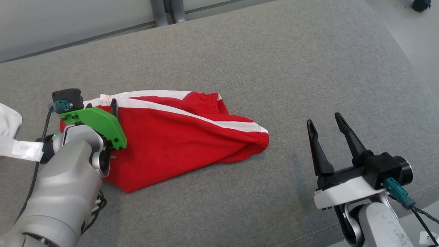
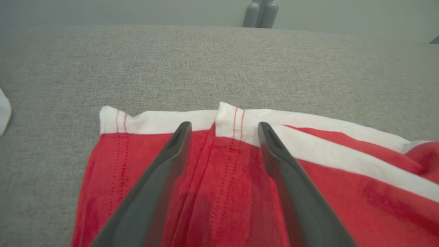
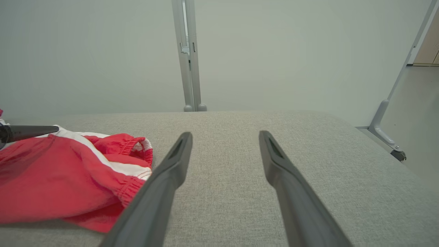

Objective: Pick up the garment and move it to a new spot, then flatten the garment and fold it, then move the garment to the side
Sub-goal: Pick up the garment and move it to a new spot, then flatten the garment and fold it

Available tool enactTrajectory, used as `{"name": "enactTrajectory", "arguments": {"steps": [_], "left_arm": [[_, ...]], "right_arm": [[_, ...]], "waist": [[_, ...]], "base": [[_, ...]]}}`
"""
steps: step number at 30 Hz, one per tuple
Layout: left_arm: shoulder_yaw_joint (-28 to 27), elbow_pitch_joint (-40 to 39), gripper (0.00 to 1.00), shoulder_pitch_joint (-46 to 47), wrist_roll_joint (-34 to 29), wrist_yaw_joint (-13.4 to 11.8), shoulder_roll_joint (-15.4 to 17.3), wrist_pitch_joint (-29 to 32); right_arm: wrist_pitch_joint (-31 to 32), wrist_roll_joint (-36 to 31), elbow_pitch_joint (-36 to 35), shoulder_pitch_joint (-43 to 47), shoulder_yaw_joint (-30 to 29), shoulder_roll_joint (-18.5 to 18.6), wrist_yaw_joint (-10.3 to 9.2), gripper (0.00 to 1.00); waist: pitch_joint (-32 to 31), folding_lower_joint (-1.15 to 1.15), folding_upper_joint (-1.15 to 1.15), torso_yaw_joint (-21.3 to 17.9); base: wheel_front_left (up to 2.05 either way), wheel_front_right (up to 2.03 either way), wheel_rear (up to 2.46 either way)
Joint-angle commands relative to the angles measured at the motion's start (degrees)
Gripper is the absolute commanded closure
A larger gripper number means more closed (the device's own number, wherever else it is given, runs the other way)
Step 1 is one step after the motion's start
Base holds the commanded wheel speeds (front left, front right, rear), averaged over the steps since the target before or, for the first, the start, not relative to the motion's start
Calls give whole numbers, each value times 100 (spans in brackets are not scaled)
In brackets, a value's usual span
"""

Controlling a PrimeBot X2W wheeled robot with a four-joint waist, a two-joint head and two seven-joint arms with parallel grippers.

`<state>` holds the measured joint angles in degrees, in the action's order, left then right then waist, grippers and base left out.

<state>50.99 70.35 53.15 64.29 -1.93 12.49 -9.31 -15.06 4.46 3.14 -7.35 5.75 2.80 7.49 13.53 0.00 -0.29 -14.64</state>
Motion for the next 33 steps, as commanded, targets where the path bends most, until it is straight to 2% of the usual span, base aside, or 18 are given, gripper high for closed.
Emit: {"name": "enactTrajectory", "arguments": {"steps": [1, 9, 13, 14, 15, 16, 17, 19, 33], "left_arm": [[-4, 32, 0, 133, 4, 31, 71, 13], [52, 114, 0, 275, -49, 187, 40, 55], [107, 130, 0, 306, -68, 361, -14, 124], [121, 138, 7, 308, -68, 389, -34, 172], [138, 146, 32, 306, -77, 400, -51, 193], [158, 154, 52, 308, -98, 411, -58, 211], [166, 161, 65, 311, -104, 418, -65, 210], [183, 168, 100, 329, -125, 440, -82, 172], [111, -122, 100, 488, -215, 666, -174, -515]], "right_arm": [[-19, 56, -37, -79, 4, 17, 0, 0], [-19, 86, -45, -116, 36, 17, 0, 0], [-19, 95, -28, -128, 62, 17, 0, 0], [-19, 96, -22, -132, 70, 17, 0, 0], [-19, 96, -15, -131, 78, 17, 0, 0], [-19, 95, -5, -129, 89, 17, 0, 0], [-19, 95, -1, -131, 97, 17, 0, 0], [-19, 96, -4, -138, 101, 17, 0, 0], [-19, -8, 45, 36, -40, 18, 0, 0]], "waist": [[176, 0, 29, -110], [307, 0, 29, -113], [326, 0, 29, -92], [326, 0, 29, -89], [321, 0, 29, -87], [316, 0, 29, -86], [311, 0, 29, -87], [304, 0, 29, -82], [-131, 0, 29, 335]], "base": [[0, 0, 0], [0, 0, 0], [0, 0, 0], [0, 0, 0], [0, 0, 0], [0, 0, 0], [0, 0, 0], [0, 0, 0], [0, 0, 0]]}}
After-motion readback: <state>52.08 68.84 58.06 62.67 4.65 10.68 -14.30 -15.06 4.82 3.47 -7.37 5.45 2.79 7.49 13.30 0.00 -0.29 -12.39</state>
